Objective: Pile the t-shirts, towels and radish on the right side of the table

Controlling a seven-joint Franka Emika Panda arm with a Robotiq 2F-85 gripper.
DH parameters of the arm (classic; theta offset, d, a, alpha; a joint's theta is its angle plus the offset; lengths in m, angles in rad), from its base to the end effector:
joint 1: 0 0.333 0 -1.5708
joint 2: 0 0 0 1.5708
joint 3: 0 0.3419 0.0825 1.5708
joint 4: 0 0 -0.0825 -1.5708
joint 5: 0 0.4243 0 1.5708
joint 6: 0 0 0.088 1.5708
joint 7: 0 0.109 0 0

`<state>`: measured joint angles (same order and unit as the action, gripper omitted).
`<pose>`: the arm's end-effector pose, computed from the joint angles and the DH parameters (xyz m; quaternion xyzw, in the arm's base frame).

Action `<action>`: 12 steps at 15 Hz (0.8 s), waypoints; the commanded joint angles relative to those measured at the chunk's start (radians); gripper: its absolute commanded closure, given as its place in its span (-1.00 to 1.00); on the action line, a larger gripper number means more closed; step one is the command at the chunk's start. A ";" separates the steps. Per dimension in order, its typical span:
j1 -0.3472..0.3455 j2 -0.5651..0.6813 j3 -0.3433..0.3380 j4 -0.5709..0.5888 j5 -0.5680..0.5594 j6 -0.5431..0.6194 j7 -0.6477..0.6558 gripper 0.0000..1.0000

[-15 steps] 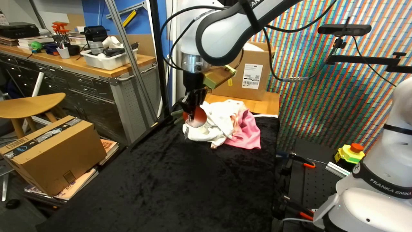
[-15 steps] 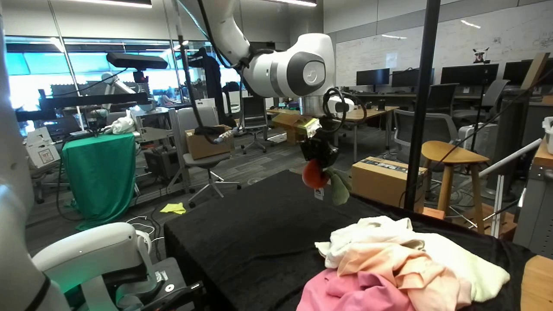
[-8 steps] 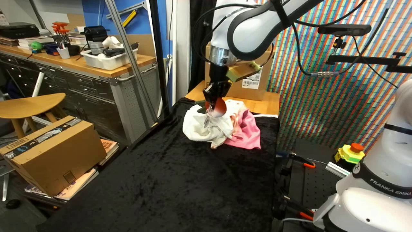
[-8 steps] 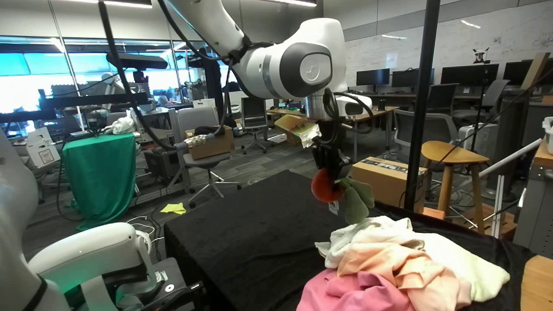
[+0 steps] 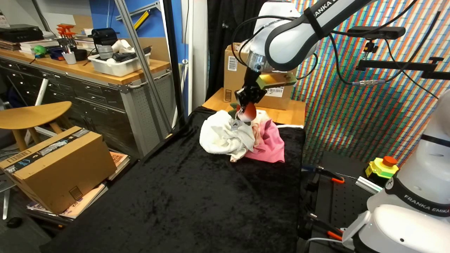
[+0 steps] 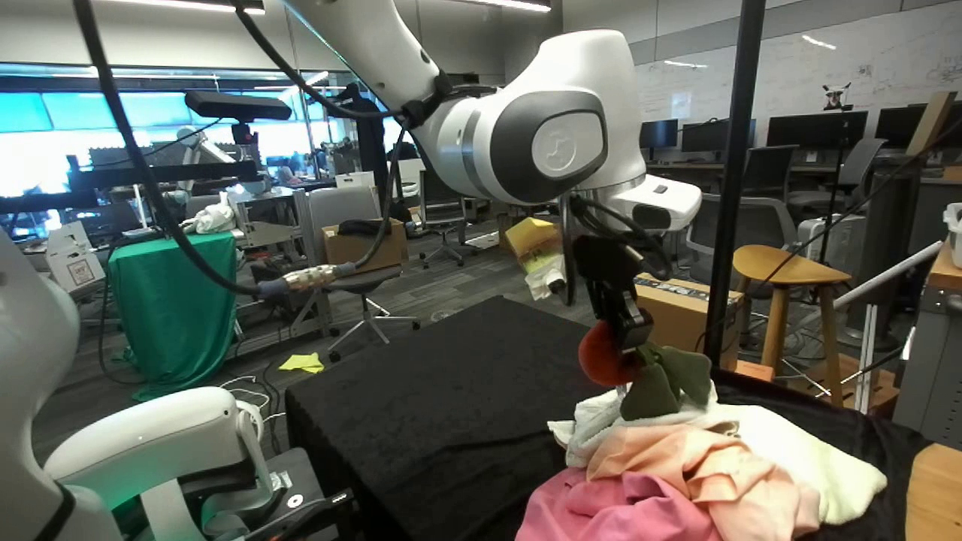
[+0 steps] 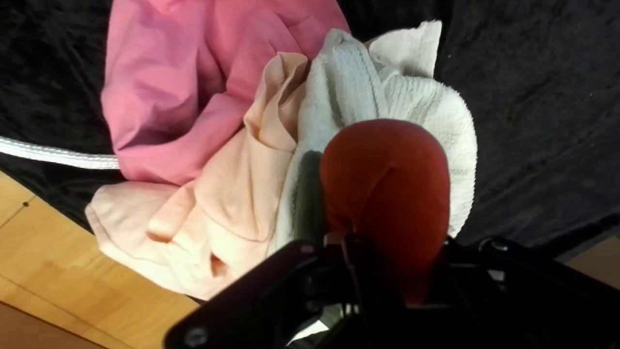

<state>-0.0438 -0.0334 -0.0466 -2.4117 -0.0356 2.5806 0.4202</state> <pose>0.5299 -0.0474 0.3388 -0.9660 0.2377 -0.1013 0.0065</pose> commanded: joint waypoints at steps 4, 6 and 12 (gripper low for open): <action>-0.050 0.003 -0.020 -0.049 -0.087 0.111 0.190 0.82; -0.044 0.042 -0.012 -0.037 -0.147 0.102 0.248 0.82; 0.033 0.192 0.006 0.014 -0.141 0.083 0.255 0.82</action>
<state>-0.0462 0.0842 -0.0441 -2.4421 -0.1784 2.6565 0.6615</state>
